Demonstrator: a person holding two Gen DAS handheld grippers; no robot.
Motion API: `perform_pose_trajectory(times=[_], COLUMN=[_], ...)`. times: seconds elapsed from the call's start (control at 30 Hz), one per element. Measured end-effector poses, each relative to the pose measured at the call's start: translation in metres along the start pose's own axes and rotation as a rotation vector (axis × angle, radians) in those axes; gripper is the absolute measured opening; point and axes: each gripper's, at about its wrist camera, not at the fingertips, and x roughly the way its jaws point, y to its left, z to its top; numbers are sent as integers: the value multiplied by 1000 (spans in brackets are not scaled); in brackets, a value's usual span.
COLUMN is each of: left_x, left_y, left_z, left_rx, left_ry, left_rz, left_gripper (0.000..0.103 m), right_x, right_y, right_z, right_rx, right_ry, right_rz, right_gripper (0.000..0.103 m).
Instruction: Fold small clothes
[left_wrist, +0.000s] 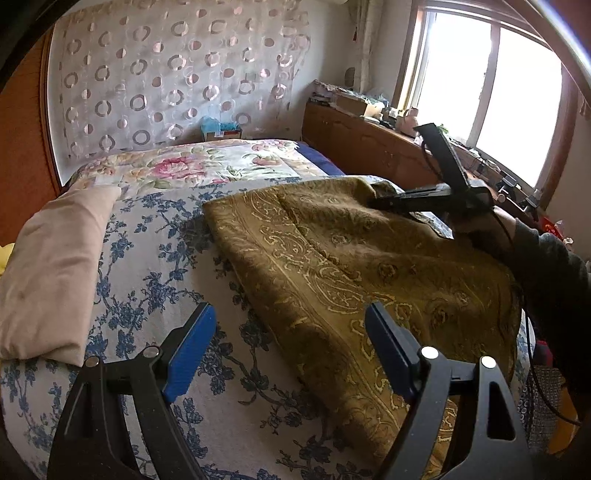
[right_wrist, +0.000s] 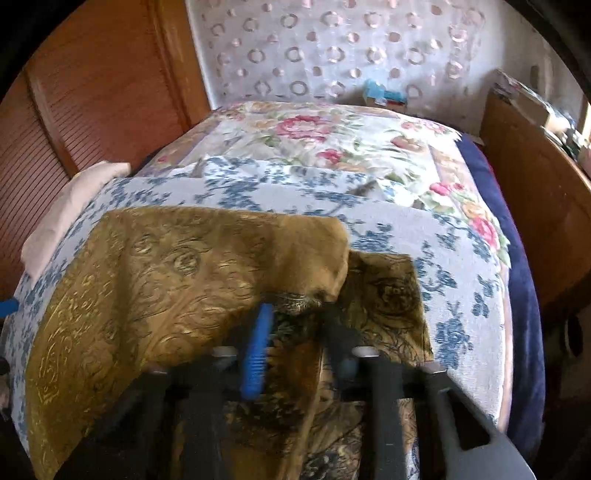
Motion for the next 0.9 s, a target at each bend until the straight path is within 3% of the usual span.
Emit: perform_pose_trajectory(times=[0.17, 0.27, 0.4, 0.47, 0.5, 0.53, 0.7, 0.9], left_x=[-2, 0, 5, 5, 5, 4, -2, -7], left_y=[-4, -8, -18, -23, -24, -25, -27, -34], left_z=[-4, -6, -11, -15, -17, -19, -29, -39], left_rx=[3, 3, 19, 29, 35, 36, 32, 43], left_ry=[7, 26, 53, 62, 71, 74, 86, 102], left_rz=[-11, -31, -40, -44, -40, -37, -41, -46], left_gripper=[83, 83, 83, 83, 83, 83, 83, 83], right_x=[-40, -72, -54, -48, -49, -54, -94, -132], right_y=[5, -1, -24, -33, -35, -36, -11, 20], right_z=[2, 6, 4, -2, -6, -11, -60, -131], right_rx=[-27, -22, 16, 32, 35, 42, 60, 42], right_ry=[-136, -191, -53, -16, -20, -33, -93, -90], right_rz=[-59, -165, -218, -264, -257, -250, -195, -110], right_gripper=[2, 2, 5, 20, 31, 35, 35, 35])
